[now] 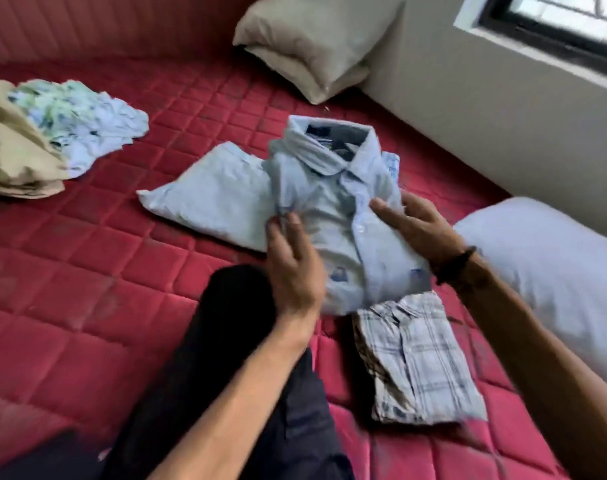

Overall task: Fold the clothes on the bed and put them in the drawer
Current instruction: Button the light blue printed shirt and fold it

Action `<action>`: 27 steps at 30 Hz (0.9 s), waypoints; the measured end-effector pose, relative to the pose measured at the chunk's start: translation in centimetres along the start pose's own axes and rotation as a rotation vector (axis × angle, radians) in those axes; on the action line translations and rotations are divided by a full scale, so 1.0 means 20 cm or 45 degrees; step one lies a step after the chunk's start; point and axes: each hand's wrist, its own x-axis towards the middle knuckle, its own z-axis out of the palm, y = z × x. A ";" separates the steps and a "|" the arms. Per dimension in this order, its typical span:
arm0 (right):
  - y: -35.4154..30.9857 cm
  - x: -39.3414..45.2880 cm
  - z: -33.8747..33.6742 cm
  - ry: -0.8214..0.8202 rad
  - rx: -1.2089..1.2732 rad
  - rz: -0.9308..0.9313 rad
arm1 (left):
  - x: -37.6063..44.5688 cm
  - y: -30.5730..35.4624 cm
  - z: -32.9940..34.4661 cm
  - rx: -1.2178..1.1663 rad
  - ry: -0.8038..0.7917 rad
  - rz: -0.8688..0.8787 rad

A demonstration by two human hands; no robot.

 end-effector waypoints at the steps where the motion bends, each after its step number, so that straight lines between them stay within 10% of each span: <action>1: 0.05 -0.09 -0.10 0.016 -0.009 0.012 | -0.12 -0.01 0.05 -0.007 -0.060 -0.030; 13: 0.77 -0.69 -0.42 0.028 0.018 0.430 | -0.77 -0.51 0.06 0.423 -0.467 -0.296; 19: 0.85 -0.65 -0.41 0.209 0.001 0.347 | -0.68 -0.49 0.13 0.522 -0.427 -0.035; 24: 0.77 -0.53 -0.36 0.280 -0.954 0.438 | -0.66 -0.58 0.12 0.566 -0.363 -0.259; 27: 0.72 -0.55 -0.20 0.543 -1.422 -0.089 | -0.70 -0.61 0.10 0.576 -0.360 -0.239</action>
